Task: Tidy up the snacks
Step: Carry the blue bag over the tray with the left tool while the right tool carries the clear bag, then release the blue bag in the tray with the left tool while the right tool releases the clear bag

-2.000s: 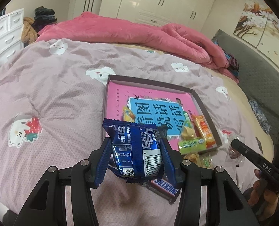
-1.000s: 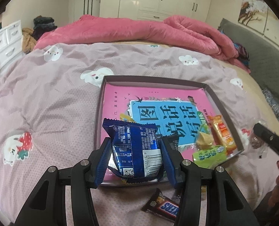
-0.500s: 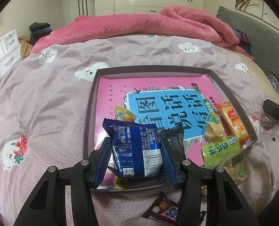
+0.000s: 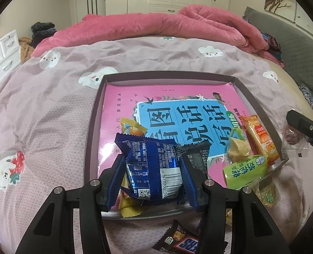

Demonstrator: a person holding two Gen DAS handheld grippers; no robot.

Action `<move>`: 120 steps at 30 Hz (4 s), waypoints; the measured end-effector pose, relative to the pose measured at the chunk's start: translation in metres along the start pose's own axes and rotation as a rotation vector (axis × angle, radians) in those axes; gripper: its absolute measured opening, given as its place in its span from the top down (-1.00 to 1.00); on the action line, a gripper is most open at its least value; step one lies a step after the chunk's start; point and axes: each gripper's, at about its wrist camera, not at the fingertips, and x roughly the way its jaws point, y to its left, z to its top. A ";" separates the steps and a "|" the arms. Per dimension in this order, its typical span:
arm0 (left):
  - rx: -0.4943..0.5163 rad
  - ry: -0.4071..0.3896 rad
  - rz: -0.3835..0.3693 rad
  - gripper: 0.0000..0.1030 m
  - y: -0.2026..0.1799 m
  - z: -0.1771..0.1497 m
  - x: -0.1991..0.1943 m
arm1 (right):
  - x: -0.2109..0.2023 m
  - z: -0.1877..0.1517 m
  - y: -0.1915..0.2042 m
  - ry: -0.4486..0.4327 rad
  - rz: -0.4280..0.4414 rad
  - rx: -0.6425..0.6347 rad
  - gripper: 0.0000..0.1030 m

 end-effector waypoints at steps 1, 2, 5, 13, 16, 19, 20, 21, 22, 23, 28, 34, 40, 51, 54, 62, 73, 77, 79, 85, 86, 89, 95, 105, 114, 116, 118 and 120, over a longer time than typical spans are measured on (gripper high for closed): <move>-0.001 0.000 -0.003 -0.04 0.000 0.000 0.000 | 0.001 0.000 0.000 0.002 0.001 -0.003 0.26; -0.001 0.000 -0.004 -0.04 -0.001 0.000 0.001 | 0.002 0.000 0.000 0.005 0.000 -0.006 0.26; -0.005 0.000 -0.015 -0.04 -0.002 0.000 0.001 | 0.006 -0.001 0.002 0.014 0.001 -0.016 0.26; -0.015 0.004 -0.038 -0.04 -0.003 -0.001 0.003 | 0.014 -0.003 0.006 0.033 -0.010 -0.045 0.26; -0.018 0.006 -0.043 -0.04 -0.002 0.000 0.004 | 0.018 -0.003 0.007 0.042 -0.031 -0.061 0.26; -0.019 0.006 -0.045 -0.04 -0.002 0.000 0.004 | 0.023 -0.004 0.009 0.057 -0.056 -0.086 0.26; -0.020 0.007 -0.045 -0.04 -0.002 0.000 0.004 | 0.025 -0.005 0.009 0.063 -0.058 -0.091 0.26; -0.021 0.007 -0.046 -0.04 -0.002 0.000 0.004 | 0.028 -0.006 0.010 0.071 -0.062 -0.099 0.26; -0.022 0.007 -0.046 -0.04 -0.002 0.000 0.004 | 0.029 -0.007 0.011 0.074 -0.066 -0.104 0.26; -0.023 0.007 -0.048 -0.04 -0.002 0.000 0.004 | 0.030 -0.008 0.011 0.079 -0.072 -0.111 0.26; -0.027 0.008 -0.051 -0.04 -0.001 -0.001 0.004 | 0.037 -0.011 0.012 0.100 -0.107 -0.140 0.26; -0.028 0.009 -0.051 -0.04 -0.002 -0.001 0.004 | 0.044 -0.017 0.015 0.127 -0.112 -0.168 0.26; -0.032 0.009 -0.054 -0.04 -0.001 -0.002 0.004 | 0.050 -0.022 0.018 0.158 -0.085 -0.168 0.26; -0.034 0.010 -0.055 -0.04 0.000 -0.002 0.004 | 0.052 -0.024 0.022 0.160 -0.014 -0.157 0.26; -0.035 0.010 -0.056 -0.04 0.000 -0.002 0.004 | 0.052 -0.023 0.021 0.153 -0.033 -0.160 0.26; -0.034 0.011 -0.056 -0.04 0.000 -0.003 0.004 | 0.052 -0.021 0.019 0.144 -0.070 -0.165 0.25; -0.037 0.012 -0.056 -0.05 0.002 -0.002 0.004 | 0.050 -0.021 0.020 0.131 -0.124 -0.192 0.24; -0.043 0.014 -0.063 -0.05 0.003 -0.002 0.004 | 0.049 -0.021 0.018 0.133 -0.114 -0.181 0.24; -0.045 0.014 -0.063 -0.05 0.003 -0.003 0.004 | 0.047 -0.021 0.017 0.134 -0.111 -0.178 0.24; -0.047 0.016 -0.067 -0.05 0.003 -0.002 0.003 | 0.044 -0.021 0.015 0.137 -0.087 -0.155 0.24; -0.047 0.017 -0.068 -0.05 0.003 -0.002 0.003 | 0.043 -0.021 0.015 0.137 -0.084 -0.152 0.24; -0.052 0.018 -0.070 -0.05 0.004 -0.002 0.003 | 0.040 -0.021 0.013 0.143 -0.076 -0.138 0.24; -0.058 0.020 -0.074 -0.05 0.005 -0.002 0.002 | 0.032 -0.021 0.008 0.145 -0.055 -0.107 0.24; -0.075 0.021 -0.075 -0.06 0.009 -0.002 0.000 | 0.033 -0.027 0.018 0.163 -0.032 -0.152 0.24; -0.069 0.013 -0.075 -0.06 0.009 0.000 -0.006 | 0.038 -0.027 0.022 0.155 -0.041 -0.171 0.24; -0.071 0.011 -0.075 -0.06 0.010 0.000 -0.008 | 0.037 -0.026 0.022 0.151 -0.038 -0.175 0.24; -0.071 0.009 -0.075 -0.06 0.011 0.000 -0.010 | 0.036 -0.026 0.023 0.144 -0.042 -0.180 0.24; -0.072 0.006 -0.076 -0.07 0.011 0.001 -0.012 | 0.034 -0.025 0.024 0.135 -0.047 -0.186 0.24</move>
